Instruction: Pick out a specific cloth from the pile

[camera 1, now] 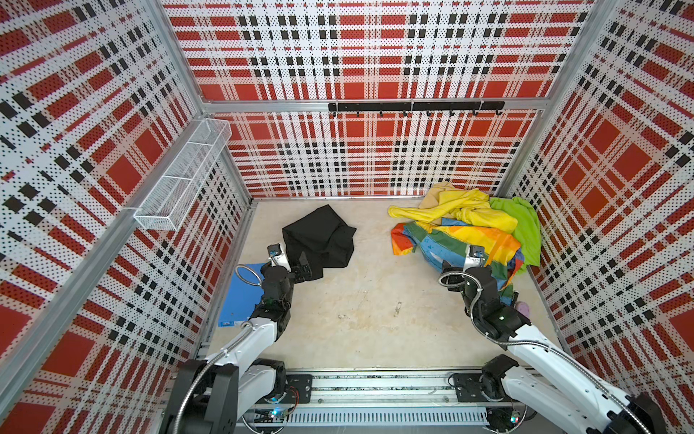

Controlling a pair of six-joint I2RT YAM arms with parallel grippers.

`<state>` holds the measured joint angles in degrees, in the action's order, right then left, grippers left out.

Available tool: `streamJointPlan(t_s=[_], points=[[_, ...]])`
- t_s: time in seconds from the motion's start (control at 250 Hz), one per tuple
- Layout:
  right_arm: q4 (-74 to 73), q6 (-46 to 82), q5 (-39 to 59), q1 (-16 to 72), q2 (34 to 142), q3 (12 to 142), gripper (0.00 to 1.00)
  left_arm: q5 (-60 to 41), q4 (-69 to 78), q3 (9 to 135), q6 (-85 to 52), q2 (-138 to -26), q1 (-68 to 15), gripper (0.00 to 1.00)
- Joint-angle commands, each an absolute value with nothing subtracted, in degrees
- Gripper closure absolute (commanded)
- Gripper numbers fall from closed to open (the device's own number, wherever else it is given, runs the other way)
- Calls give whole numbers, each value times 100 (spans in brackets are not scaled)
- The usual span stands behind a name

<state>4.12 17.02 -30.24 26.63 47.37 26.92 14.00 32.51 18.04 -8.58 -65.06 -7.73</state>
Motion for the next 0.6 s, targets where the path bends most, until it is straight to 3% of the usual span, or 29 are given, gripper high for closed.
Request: streamJointPlan(t_s=[0.0, 0.384, 0.544, 0.596], points=[[115, 1923, -2912, 2461, 4621, 2669, 0, 1534, 4446, 1800, -299, -7109, -730, 1], [343, 1956, -2825, 2320, 4908, 2704, 0, 1586, 6983, 1502, 403, -8734, -636, 1], [-28, 1654, -2777, 2295, 5102, 2595, 0, 1165, 7451, 1435, 117, -9158, -319, 1], [-137, 1599, -2840, 2270, 5220, 2591, 0, 1110, 6787, 1606, 37, -8989, -258, 1]])
